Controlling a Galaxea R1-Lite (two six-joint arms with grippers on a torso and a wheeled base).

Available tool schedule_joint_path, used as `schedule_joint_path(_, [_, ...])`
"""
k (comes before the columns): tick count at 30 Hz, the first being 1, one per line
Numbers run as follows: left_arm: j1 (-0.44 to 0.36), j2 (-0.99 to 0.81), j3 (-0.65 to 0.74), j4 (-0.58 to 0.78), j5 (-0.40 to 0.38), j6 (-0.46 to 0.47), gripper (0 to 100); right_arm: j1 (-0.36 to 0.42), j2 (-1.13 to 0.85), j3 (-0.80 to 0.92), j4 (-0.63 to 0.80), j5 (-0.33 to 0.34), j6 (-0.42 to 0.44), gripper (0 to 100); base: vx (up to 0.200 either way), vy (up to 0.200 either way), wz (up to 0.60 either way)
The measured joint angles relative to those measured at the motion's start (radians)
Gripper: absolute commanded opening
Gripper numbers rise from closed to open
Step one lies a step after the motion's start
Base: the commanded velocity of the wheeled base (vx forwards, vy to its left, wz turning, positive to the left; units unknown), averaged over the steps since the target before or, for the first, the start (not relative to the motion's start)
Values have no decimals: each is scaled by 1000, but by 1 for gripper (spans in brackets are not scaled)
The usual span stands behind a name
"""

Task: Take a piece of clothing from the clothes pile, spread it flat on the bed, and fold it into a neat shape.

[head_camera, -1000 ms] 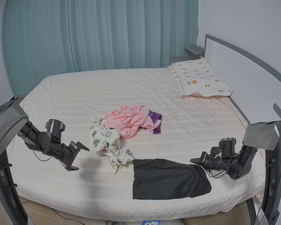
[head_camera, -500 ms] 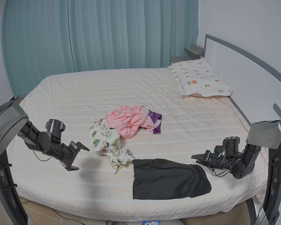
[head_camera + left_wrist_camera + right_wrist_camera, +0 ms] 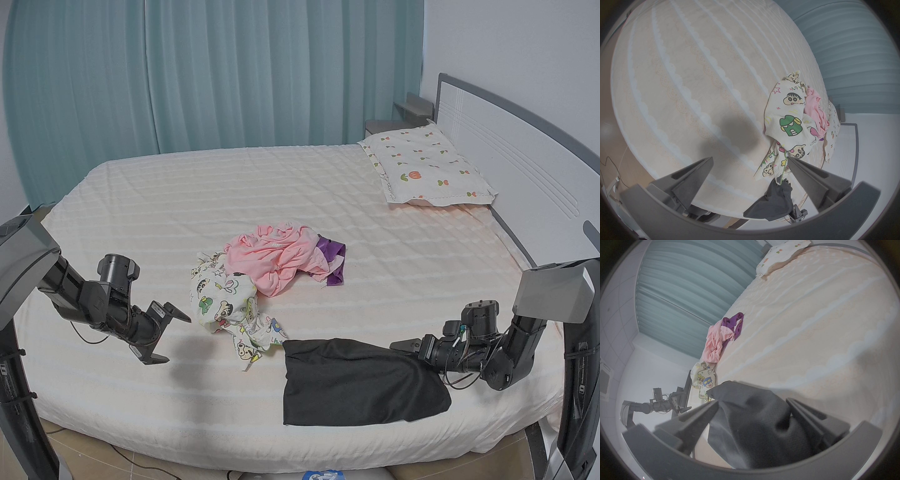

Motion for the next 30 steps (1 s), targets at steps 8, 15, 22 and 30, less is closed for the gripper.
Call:
schedule_joint_path(8, [0,0,0,0,0,0,100,-10,-15,8,-34,0,68,0,0,0,0])
schedule_joint_path(15, [0,0,0,0,0,0,100,-16,-26,45,-178,-7,71,0,0,0,0])
schedule_joint_path(22, [0,0,1,0,0,0,100,-43,-28,113,-311,-11,66,0,0,0,0])
schedule_joint_path(30, [0,0,2,0,0,0,100,-67,8,119,-304,-13,47,100,0,0,0])
